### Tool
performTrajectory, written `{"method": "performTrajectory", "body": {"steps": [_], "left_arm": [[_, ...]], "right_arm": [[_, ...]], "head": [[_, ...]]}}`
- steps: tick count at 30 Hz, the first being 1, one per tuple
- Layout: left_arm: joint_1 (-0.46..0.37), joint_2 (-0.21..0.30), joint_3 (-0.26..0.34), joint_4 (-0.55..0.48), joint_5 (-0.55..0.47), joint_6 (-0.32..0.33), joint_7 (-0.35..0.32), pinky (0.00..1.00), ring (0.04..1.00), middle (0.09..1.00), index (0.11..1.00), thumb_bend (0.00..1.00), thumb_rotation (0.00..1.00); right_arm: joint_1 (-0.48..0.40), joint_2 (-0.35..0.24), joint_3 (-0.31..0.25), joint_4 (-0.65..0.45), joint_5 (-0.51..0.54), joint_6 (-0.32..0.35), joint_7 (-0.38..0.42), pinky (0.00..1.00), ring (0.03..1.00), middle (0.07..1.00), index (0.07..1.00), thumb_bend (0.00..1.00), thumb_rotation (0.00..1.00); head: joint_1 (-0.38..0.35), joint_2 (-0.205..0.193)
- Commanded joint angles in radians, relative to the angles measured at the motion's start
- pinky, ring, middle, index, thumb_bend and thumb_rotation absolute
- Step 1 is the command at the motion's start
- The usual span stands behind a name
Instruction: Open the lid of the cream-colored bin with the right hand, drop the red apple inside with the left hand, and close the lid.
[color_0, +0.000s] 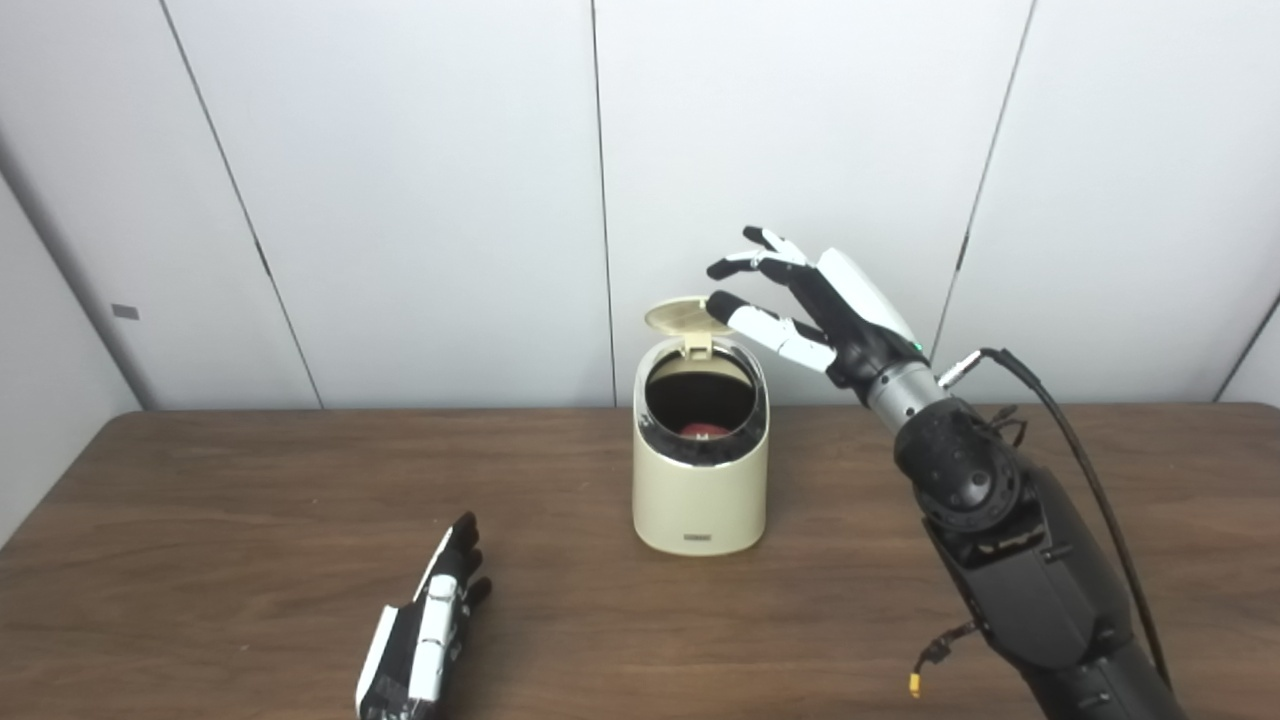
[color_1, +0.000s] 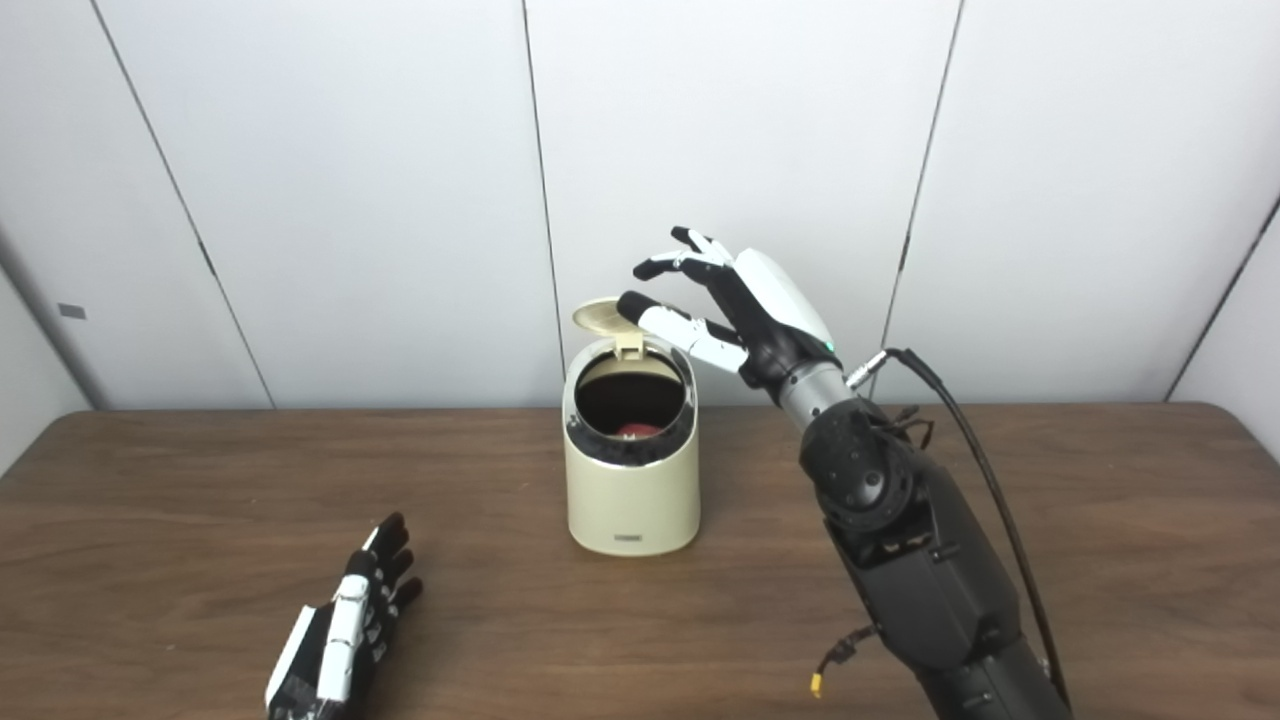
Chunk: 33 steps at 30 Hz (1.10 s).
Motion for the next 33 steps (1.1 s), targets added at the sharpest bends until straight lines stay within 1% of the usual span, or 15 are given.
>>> {"method": "performTrajectory", "body": {"steps": [1, 7, 12, 17, 20, 24, 29, 33], "left_arm": [[-0.007, 0.001, 0.003, -0.026, -0.012, 0.014, 0.002, 1.00, 1.000, 1.000, 1.000, 0.61, 1.00], [-0.009, 0.005, 0.009, -0.017, -0.006, 0.002, 0.007, 1.00, 1.000, 1.000, 1.000, 0.64, 1.00], [-0.015, 0.000, 0.013, -0.012, -0.013, 0.012, 0.009, 1.00, 1.000, 1.000, 1.000, 0.67, 1.00], [-0.014, 0.001, 0.008, -0.016, -0.012, 0.018, 0.005, 1.00, 1.000, 1.000, 1.000, 0.65, 1.00], [-0.016, 0.008, 0.002, -0.003, 0.000, 0.005, 0.001, 1.00, 1.000, 1.000, 1.000, 0.65, 1.00], [-0.015, 0.010, 0.001, -0.001, 0.002, 0.004, 0.001, 1.00, 1.000, 1.000, 1.000, 0.64, 1.00], [-0.014, 0.011, -0.004, -0.003, 0.014, 0.003, 0.005, 1.00, 1.000, 1.000, 1.000, 0.63, 1.00], [-0.013, 0.009, -0.007, -0.009, 0.023, 0.014, 0.010, 1.00, 1.000, 1.000, 1.000, 0.66, 1.00]], "right_arm": [[-0.049, -0.024, 0.001, -0.008, -0.018, -0.040, -0.001, 1.00, 1.000, 0.986, 0.759, 0.60, 1.00], [-0.042, -0.035, 0.012, 0.006, -0.033, -0.052, 0.002, 1.00, 1.000, 0.984, 0.748, 0.64, 1.00], [-0.027, -0.040, 0.011, 0.005, -0.036, -0.053, 0.009, 1.00, 1.000, 0.987, 0.695, 0.66, 1.00], [0.000, -0.043, 0.013, -0.014, -0.053, -0.039, 0.018, 1.00, 1.000, 0.982, 0.662, 0.65, 1.00], [0.015, -0.042, 0.017, -0.018, -0.069, -0.041, 0.018, 1.00, 1.000, 0.983, 0.651, 0.64, 1.00], [0.030, -0.046, 0.037, -0.026, -0.103, -0.050, 0.021, 1.00, 1.000, 0.982, 0.647, 0.62, 1.00], [0.047, -0.046, 0.049, -0.039, -0.120, -0.060, 0.028, 1.00, 1.000, 0.983, 0.625, 0.62, 0.97], [0.064, -0.050, 0.053, -0.049, -0.128, -0.073, 0.030, 1.00, 1.000, 0.982, 0.623, 0.62, 0.95]], "head": [[-0.001, 0.001], [0.004, -0.002], [0.006, -0.001], [0.008, -0.001], [0.009, 0.000], [0.009, 0.004], [0.012, 0.007], [0.014, 0.011]]}}
